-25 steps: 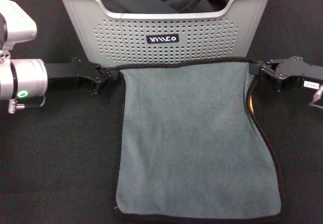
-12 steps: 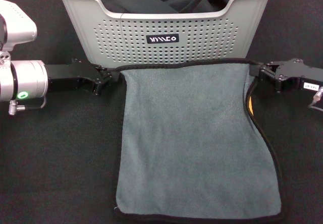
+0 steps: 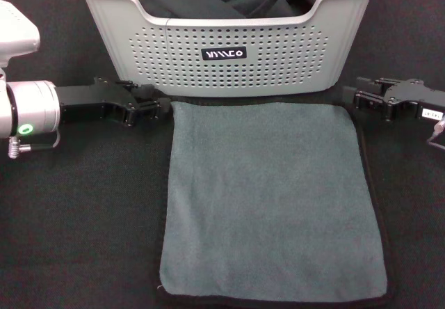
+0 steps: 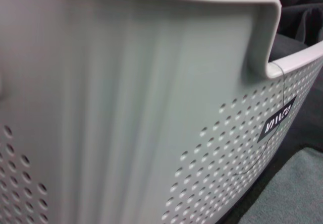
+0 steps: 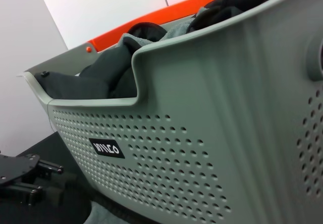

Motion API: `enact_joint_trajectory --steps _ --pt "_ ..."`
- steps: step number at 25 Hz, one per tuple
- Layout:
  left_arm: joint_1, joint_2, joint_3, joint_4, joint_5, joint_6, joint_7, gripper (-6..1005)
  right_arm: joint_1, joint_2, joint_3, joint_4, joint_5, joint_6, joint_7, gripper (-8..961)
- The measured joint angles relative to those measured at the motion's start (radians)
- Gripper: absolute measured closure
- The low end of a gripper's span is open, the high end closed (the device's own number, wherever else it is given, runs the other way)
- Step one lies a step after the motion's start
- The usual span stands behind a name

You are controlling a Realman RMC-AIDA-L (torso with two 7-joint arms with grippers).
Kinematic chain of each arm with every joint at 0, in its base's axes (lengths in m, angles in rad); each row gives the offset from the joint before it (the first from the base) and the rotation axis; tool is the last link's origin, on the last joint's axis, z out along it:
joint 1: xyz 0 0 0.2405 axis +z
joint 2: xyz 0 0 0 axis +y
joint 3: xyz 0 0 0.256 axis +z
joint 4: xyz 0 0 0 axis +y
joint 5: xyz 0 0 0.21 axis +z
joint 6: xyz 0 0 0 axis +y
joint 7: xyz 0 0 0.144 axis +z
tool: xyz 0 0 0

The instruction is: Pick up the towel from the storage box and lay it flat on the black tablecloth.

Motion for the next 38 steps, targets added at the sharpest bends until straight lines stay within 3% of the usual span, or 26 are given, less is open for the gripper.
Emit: enact_joint_trajectory --steps 4,7,12,14,16,19,21,24,29,38 --pt "0.006 0.003 0.0 0.001 -0.01 0.008 0.0 629 -0.015 -0.001 0.0 -0.012 0.001 0.001 0.004 644" --pt "0.017 0.012 0.0 0.006 -0.035 0.072 0.01 498 -0.054 -0.009 0.025 -0.035 0.001 0.03 0.007 406" --pt "0.065 0.044 -0.002 0.01 -0.192 0.356 0.14 499 -0.176 -0.042 0.073 -0.105 -0.006 0.247 -0.02 177" --pt "0.088 0.047 -0.001 0.005 -0.24 0.494 0.226 497 -0.216 -0.049 0.073 -0.143 -0.025 0.382 -0.043 157" --pt "0.112 0.046 -0.001 0.002 -0.284 0.626 0.292 496 -0.256 -0.042 0.074 -0.196 -0.052 0.536 -0.059 137" --pt "0.15 0.04 0.002 0.003 -0.366 0.756 0.326 493 -0.309 0.001 0.058 -0.298 -0.072 0.631 -0.059 107" --pt "0.171 0.04 0.006 0.008 -0.385 0.775 0.328 491 -0.339 0.038 0.049 -0.384 -0.105 0.635 -0.049 87" --pt "0.187 0.045 0.008 0.003 -0.384 0.778 0.344 489 -0.338 0.068 0.017 -0.459 -0.128 0.631 -0.034 67" --pt "0.187 0.057 0.01 0.003 -0.358 0.779 0.354 451 -0.283 0.076 -0.007 -0.466 -0.125 0.627 -0.02 67" --pt "0.19 0.052 0.006 0.003 -0.322 0.774 0.407 428 -0.229 0.079 -0.008 -0.455 -0.111 0.606 -0.02 67"
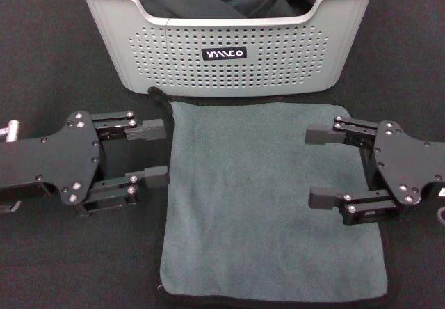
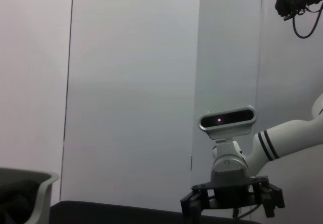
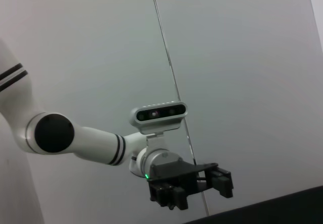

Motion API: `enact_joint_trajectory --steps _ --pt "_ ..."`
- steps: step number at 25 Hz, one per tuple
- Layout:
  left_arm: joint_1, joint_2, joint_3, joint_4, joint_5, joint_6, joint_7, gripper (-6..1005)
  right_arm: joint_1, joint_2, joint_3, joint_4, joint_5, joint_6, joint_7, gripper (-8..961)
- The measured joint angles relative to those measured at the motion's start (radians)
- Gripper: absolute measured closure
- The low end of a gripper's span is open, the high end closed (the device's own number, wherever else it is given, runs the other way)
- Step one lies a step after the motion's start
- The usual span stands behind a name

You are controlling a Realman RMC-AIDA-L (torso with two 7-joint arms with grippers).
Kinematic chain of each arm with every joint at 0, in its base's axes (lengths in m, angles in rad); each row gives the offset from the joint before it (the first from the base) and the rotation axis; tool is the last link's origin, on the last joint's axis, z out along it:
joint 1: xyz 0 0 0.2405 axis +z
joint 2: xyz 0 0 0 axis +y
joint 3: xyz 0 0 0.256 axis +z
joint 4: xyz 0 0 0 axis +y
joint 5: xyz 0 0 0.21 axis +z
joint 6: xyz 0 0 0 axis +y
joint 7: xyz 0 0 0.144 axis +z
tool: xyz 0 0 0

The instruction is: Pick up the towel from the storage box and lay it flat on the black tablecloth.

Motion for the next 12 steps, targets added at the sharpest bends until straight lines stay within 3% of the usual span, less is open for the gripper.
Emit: enact_joint_trajectory --steps 12 --pt "-0.009 0.016 -0.003 -0.004 0.001 -0.004 0.002 428 0.026 0.002 -0.014 0.044 0.011 -0.05 -0.009 67"
